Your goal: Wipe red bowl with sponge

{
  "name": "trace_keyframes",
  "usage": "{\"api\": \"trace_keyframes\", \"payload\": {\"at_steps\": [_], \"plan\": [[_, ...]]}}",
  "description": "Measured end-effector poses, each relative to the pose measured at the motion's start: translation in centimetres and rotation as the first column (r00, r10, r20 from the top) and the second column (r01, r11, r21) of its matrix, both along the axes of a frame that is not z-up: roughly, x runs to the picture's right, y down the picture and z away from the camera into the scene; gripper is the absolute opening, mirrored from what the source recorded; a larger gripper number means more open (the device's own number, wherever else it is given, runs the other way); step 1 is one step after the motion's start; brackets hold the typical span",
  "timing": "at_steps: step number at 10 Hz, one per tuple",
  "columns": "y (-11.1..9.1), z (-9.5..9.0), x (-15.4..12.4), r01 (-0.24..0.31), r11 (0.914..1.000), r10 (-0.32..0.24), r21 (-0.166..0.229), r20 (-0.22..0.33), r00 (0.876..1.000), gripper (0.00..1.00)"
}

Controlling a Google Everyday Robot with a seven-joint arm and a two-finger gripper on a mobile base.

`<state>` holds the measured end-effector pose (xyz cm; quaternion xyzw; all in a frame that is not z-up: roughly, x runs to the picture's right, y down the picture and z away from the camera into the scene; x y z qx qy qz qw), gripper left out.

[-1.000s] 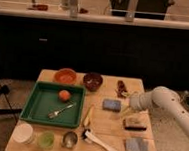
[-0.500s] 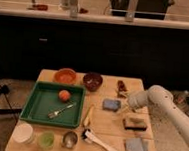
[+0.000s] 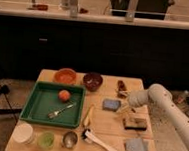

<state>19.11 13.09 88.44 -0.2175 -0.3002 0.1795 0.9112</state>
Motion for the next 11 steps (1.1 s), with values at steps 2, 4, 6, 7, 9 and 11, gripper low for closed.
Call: {"api": "trace_keyframes", "payload": {"at_steps": [2, 4, 6, 7, 9, 11], "plan": [[0.3, 0.2, 0.1, -0.006, 0.9999, 0.006, -0.009, 0.008, 1.0, 0.8], [0.6, 0.4, -0.1, -0.003, 0.9998, 0.004, -0.019, 0.015, 1.0, 0.8], [0.8, 0.8, -0.6, 0.005, 0.9994, -0.004, -0.033, 0.026, 1.0, 0.8], [1.0, 1.1, -0.8, 0.009, 0.999, -0.007, -0.044, 0.031, 0.999, 0.8], [1.3, 1.4, -0.8, 0.008, 0.9983, -0.006, -0.058, 0.035, 0.999, 0.8], [1.6, 1.7, -0.7, 0.007, 0.9975, -0.005, -0.071, 0.037, 0.999, 0.8]]}}
